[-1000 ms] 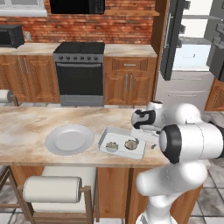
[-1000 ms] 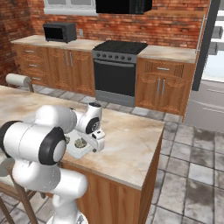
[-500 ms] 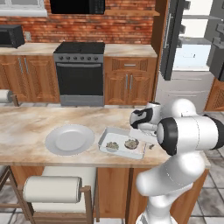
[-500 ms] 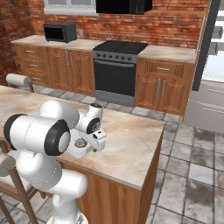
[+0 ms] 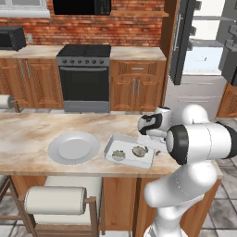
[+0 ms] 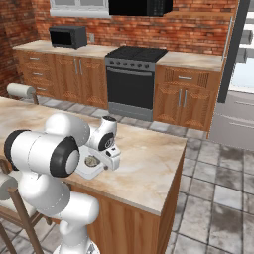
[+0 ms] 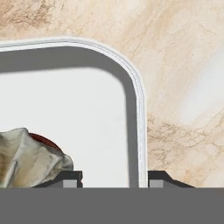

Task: Place two dumplings into each of the tupperware containers and then place the containers in the fridge.

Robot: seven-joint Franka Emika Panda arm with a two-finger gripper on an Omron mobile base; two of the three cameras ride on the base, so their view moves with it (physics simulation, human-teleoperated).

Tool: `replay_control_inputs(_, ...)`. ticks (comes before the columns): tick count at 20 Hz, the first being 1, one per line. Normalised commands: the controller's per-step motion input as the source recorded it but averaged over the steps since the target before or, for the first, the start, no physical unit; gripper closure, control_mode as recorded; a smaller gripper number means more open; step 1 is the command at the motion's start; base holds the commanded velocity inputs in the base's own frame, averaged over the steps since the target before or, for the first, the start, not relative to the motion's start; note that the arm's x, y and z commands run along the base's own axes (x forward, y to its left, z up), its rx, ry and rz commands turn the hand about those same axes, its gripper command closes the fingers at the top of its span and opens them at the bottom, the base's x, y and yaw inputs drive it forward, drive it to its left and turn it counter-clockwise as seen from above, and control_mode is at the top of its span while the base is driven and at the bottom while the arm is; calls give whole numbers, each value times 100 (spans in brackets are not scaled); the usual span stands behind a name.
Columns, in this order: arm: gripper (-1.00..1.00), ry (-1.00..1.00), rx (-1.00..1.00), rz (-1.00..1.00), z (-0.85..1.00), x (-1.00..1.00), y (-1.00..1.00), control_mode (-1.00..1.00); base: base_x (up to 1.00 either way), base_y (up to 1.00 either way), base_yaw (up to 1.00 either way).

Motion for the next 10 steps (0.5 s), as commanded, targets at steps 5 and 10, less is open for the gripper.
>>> replay_control_inputs(5, 100, 0, 0, 0, 0, 0, 0, -100, 0, 0, 0)
replay_control_inputs(10, 100, 0, 0, -3, 13, 0, 0, -100, 0, 0, 0)
